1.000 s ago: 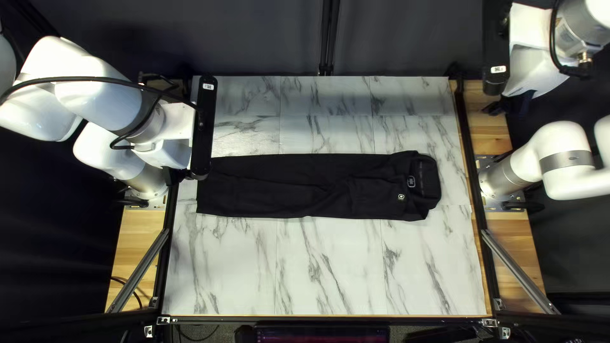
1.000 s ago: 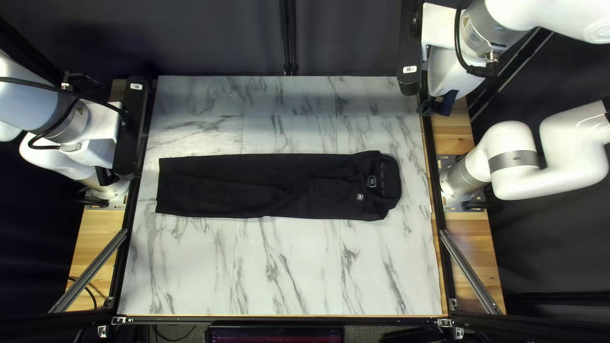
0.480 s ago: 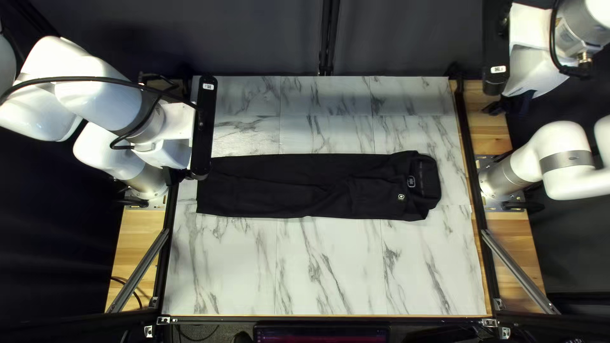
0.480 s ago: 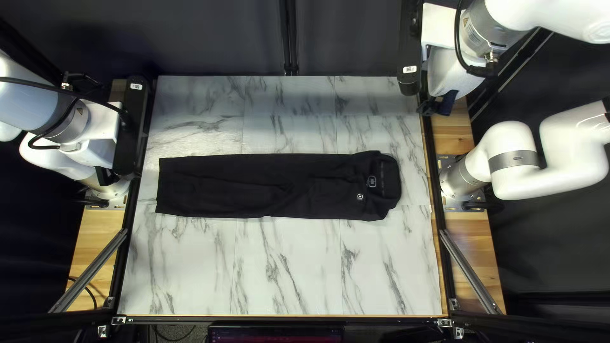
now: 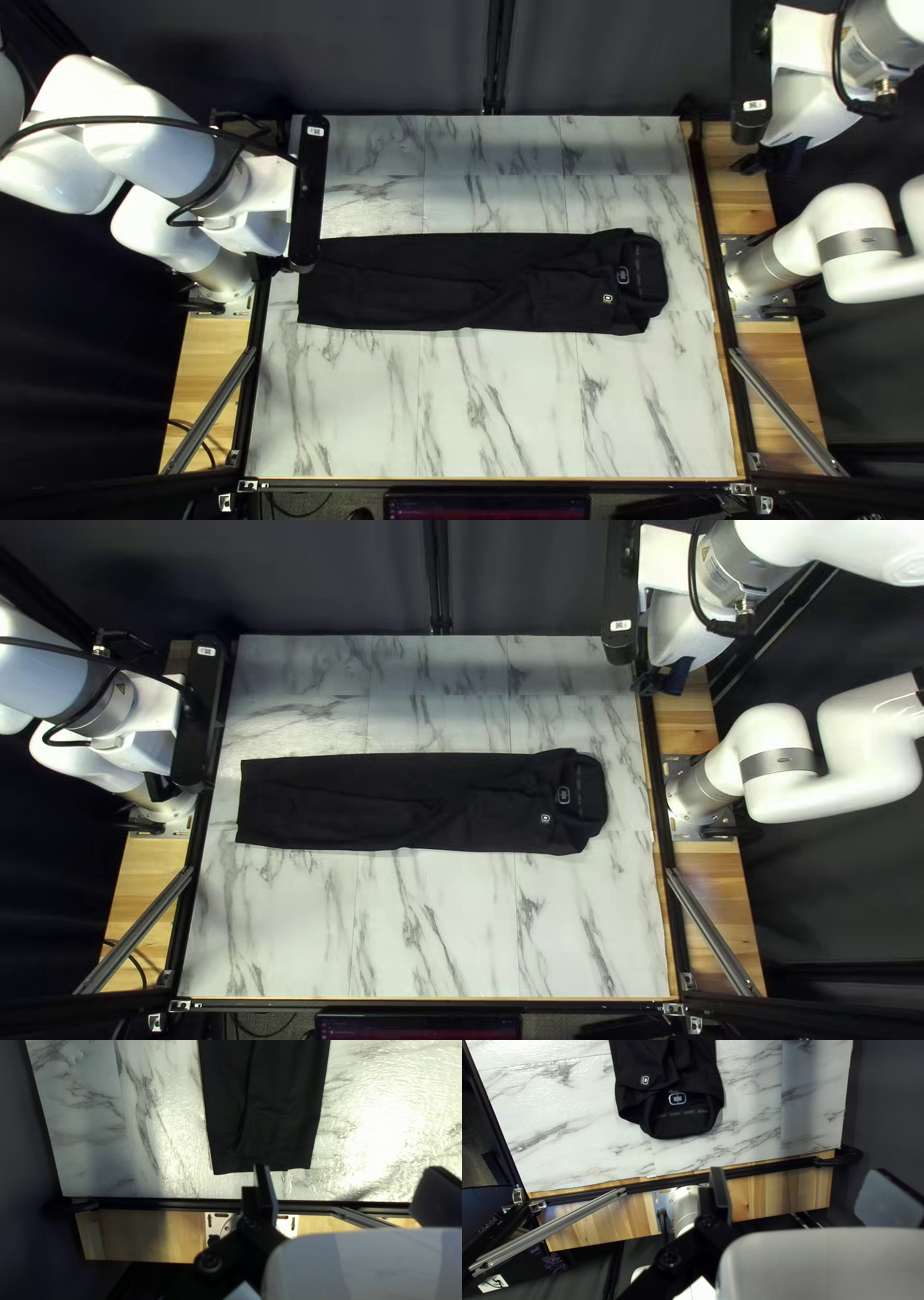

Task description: Fold t-shirt

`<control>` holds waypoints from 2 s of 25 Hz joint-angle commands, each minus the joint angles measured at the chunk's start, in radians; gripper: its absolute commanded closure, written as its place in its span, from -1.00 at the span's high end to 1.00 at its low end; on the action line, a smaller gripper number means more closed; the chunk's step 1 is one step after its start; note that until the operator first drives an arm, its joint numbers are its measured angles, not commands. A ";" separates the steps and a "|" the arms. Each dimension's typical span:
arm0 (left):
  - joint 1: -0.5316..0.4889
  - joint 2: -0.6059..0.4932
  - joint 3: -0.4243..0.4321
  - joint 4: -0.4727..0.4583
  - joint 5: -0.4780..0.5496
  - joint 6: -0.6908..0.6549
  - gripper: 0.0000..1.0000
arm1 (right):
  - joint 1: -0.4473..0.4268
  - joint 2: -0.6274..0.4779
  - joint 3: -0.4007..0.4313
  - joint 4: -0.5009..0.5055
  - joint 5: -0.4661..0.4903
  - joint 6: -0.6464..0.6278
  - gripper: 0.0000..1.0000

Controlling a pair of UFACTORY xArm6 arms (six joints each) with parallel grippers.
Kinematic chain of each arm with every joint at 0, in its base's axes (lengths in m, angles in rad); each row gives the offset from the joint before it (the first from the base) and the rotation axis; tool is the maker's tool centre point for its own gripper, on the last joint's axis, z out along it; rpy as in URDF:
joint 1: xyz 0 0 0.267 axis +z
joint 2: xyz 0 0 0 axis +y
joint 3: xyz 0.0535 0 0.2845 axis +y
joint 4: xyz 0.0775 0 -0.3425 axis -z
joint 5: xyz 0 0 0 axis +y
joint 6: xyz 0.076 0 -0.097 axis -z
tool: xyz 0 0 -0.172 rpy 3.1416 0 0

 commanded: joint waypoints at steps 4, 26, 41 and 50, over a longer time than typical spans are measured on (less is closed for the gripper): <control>0.000 0.000 0.000 0.000 0.000 0.000 1.00 | 0.000 0.000 0.000 0.000 0.000 0.000 1.00; 0.154 0.144 0.252 -0.013 -0.499 0.148 1.00 | 0.000 0.000 0.000 0.000 0.000 0.000 1.00; 0.371 0.129 0.578 -0.277 -0.631 0.613 1.00 | 0.000 0.000 0.000 0.000 0.000 0.000 1.00; 0.333 0.280 0.621 -0.371 -0.742 0.708 1.00 | 0.000 0.000 0.000 0.000 0.000 0.000 1.00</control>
